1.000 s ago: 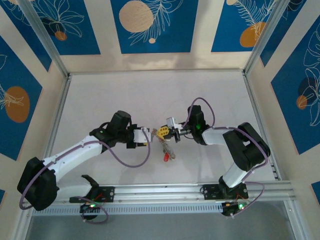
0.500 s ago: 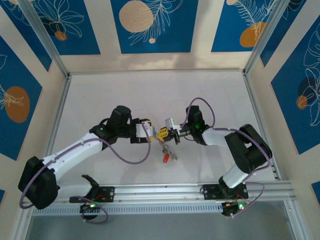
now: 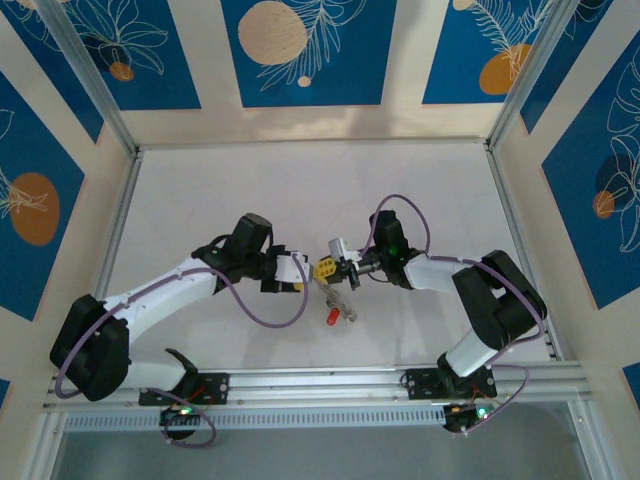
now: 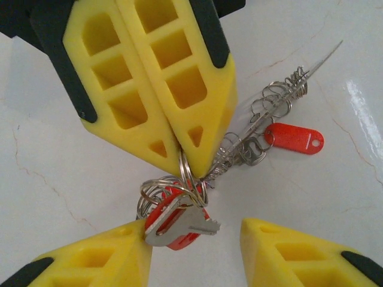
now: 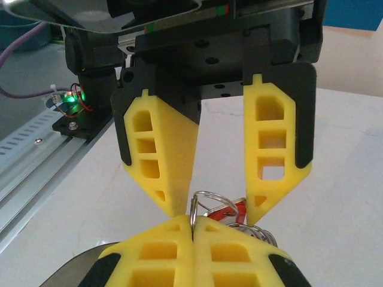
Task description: Put the keys on the keyring
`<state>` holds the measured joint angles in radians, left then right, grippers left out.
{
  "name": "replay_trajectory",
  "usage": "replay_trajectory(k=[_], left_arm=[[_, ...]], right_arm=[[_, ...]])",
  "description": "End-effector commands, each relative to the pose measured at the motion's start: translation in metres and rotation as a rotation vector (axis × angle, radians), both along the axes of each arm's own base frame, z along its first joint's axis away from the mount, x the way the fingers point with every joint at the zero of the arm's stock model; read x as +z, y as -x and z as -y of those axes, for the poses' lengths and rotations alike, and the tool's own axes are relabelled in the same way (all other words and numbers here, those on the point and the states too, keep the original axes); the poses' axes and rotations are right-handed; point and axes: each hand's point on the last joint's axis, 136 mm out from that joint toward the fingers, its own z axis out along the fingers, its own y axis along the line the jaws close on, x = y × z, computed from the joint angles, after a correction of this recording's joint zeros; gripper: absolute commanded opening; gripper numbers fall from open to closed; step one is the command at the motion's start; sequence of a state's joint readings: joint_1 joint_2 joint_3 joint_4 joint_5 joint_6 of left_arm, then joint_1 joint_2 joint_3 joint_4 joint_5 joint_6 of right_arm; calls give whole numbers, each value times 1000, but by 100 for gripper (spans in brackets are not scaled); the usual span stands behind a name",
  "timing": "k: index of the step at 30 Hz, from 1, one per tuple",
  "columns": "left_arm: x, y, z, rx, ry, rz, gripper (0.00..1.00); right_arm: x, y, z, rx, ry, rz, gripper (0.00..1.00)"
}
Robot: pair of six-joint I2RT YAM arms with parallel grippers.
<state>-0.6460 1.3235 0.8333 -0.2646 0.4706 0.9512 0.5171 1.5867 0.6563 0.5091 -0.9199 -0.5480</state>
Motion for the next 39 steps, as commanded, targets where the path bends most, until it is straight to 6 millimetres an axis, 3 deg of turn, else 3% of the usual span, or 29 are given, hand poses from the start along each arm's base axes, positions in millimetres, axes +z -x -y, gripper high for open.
replay_trajectory(k=[1,4,8,13,15,30,34,37,39], left_arm=[[8,0,6,-24,44,5,41],[8,-1,7,-30,44,9,39],[3,-3,6,-26,31,9,25],[-5,-7,4,-3,9,3,14],[-6,-9,3,13,3,10,0],[-14,-36,-25,321,8,78,0],[-21,-31,-24,321,-7,57,1],[-26,-26,-18,319,-2,15,15],[-25,-22,-14,319,23,-9,30]], right_arm=[[13,0,-3,16,-19,35,0],[12,-1,-3,13,-16,33,0],[12,-3,-3,4,-14,31,0],[12,-5,0,-8,-14,24,0],[13,-6,1,-17,-17,22,0],[21,-33,9,-203,-72,-65,0],[22,-41,10,-269,-87,-105,0],[25,-44,11,-304,-110,-115,0],[25,-45,11,-313,-116,-118,0]])
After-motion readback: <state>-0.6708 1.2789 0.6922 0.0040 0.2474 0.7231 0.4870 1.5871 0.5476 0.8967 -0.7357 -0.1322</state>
